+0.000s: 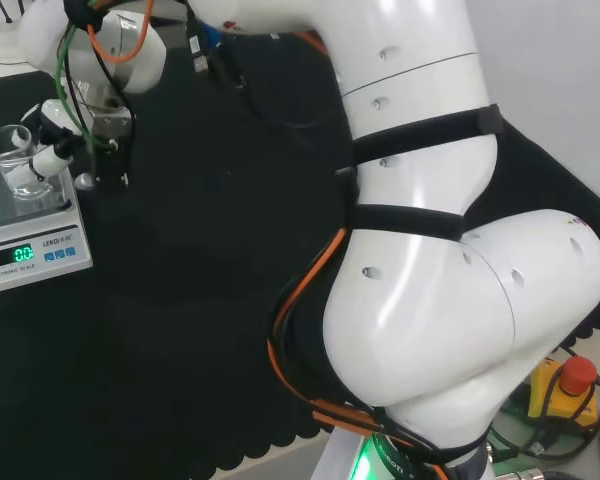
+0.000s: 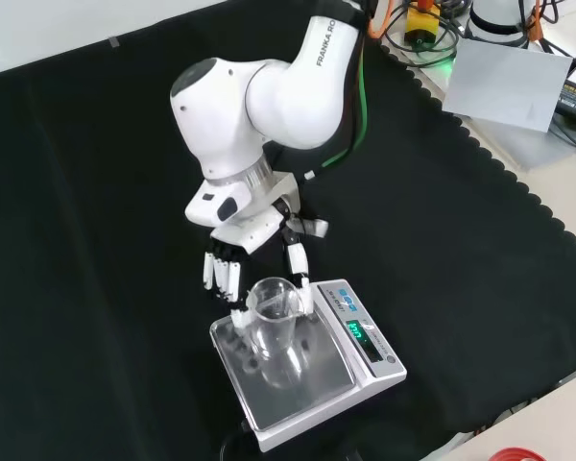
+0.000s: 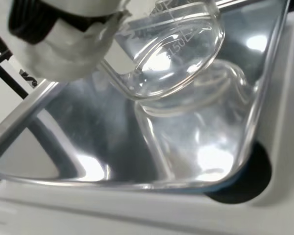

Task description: Put the beaker on the electronic balance.

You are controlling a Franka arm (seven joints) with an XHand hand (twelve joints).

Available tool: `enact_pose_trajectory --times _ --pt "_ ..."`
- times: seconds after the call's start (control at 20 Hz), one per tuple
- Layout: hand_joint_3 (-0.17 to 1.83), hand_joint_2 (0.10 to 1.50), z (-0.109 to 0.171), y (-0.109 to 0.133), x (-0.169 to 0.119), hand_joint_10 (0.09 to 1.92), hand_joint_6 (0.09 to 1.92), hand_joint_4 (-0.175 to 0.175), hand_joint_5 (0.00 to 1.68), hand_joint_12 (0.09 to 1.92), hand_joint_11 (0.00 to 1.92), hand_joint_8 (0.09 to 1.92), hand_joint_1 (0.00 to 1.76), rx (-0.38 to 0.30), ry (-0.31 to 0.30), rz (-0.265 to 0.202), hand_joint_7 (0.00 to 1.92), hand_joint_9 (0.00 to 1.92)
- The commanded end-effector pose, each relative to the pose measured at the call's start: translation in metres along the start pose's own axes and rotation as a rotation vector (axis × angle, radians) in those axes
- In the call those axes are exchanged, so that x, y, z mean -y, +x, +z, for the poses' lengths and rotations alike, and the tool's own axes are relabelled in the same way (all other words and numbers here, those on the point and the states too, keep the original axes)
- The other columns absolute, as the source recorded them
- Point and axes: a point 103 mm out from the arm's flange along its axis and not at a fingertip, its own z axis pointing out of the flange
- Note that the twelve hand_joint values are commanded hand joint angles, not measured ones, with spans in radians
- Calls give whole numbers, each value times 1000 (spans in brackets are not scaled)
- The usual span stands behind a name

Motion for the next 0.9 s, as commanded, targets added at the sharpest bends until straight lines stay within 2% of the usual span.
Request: enact_pose_trajectory --times 0.05,0.1,0.15,0.2,0.25,0.3,0.35,0.45,0.55,0.6,0.8,0.9 --pt "267 822 19 7 -1 557 352 175 1371 1185 900 877 1121 5 57 -8 1183 1194" --pt "246 837 20 9 -3 558 376 175 1355 1191 895 880 1118 -1 67 -16 1179 1192" --pt "232 794 21 10 -5 557 447 170 1264 1188 894 891 1083 -12 75 -21 1165 1186" --pt "244 743 22 10 -6 561 564 148 1130 1187 893 921 1048 -26 94 -30 1133 1170" --pt "275 691 21 9 -7 577 698 105 925 1194 877 962 1013 -36 114 -41 1067 1134" --pt "296 644 19 8 -7 593 728 58 644 1231 817 998 958 -42 127 -48 958 1067" --pt "301 611 18 7 -7 631 670 28 407 1275 739 1024 893 -45 127 -51 832 982" --pt "270 577 15 3 -5 721 424 10 129 1355 589 1030 765 -56 130 -53 617 826" --pt "219 567 12 1 -4 778 159 16 31 1430 431 979 681 -67 122 -57 426 690" --pt "192 565 11 -1 -3 798 87 24 14 1464 359 948 648 -75 116 -60 359 629" --pt "94 562 1 -6 3 849 87 59 0 1577 120 825 544 -92 96 -81 109 412" --pt "63 553 -9 -9 8 865 87 65 0 1602 40 670 486 -78 88 -84 28 337"
